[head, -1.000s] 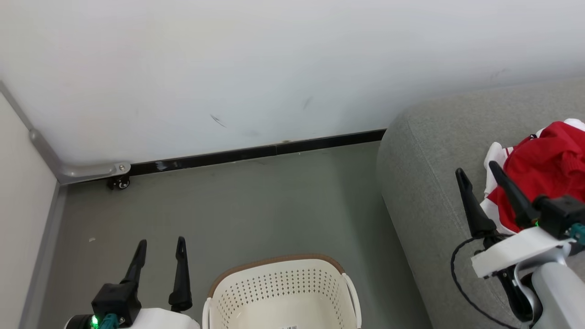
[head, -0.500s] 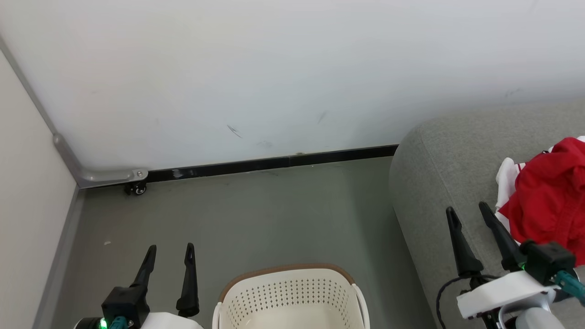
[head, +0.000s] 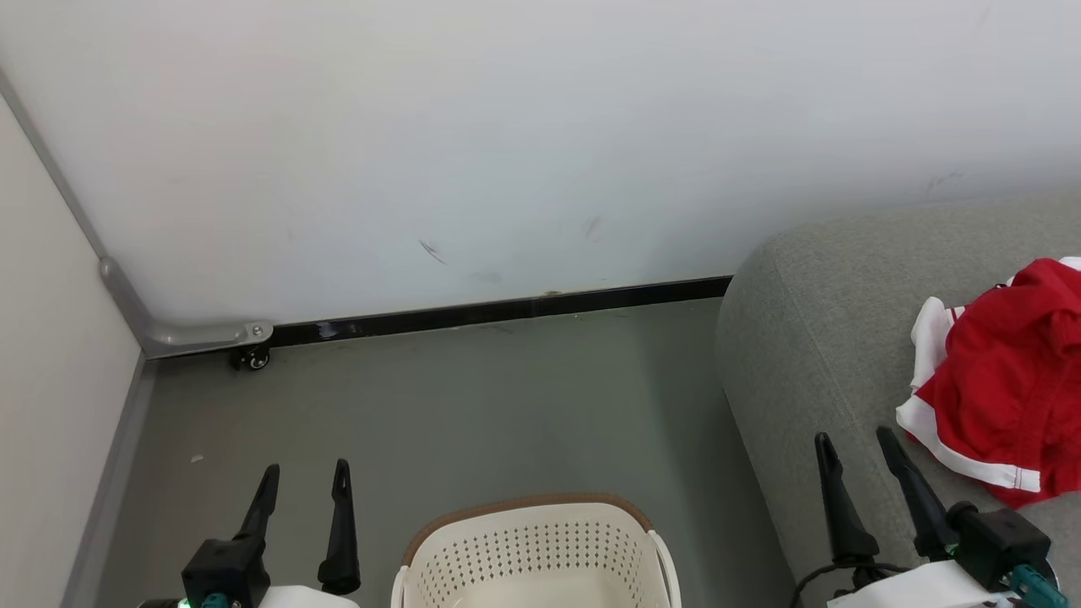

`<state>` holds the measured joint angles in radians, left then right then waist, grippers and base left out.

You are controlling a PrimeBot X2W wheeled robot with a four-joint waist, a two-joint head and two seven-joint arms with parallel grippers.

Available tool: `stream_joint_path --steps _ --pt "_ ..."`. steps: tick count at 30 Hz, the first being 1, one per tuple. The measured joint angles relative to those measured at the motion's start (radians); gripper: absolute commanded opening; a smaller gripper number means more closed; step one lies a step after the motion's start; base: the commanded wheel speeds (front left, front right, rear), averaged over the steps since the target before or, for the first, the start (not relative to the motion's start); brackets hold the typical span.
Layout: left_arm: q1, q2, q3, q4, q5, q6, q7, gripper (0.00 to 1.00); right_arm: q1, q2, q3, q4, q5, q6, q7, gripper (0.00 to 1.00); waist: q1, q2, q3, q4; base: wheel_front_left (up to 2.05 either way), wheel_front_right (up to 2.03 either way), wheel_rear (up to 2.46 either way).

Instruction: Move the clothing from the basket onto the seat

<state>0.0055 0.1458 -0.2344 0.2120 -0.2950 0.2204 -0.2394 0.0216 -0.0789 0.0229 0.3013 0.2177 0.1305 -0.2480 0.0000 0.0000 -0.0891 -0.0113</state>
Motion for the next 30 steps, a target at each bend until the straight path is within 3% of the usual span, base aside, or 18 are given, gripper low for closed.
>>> stream_joint_path --steps 30 --pt "0.011 0.005 -0.008 0.001 0.017 0.005 -0.003 1.0 0.101 0.039 -0.073 -0.142 -0.051 0.0 0.043 1.0 0.0 0.0 0.028 -0.007 0.0 0.0 0.0"
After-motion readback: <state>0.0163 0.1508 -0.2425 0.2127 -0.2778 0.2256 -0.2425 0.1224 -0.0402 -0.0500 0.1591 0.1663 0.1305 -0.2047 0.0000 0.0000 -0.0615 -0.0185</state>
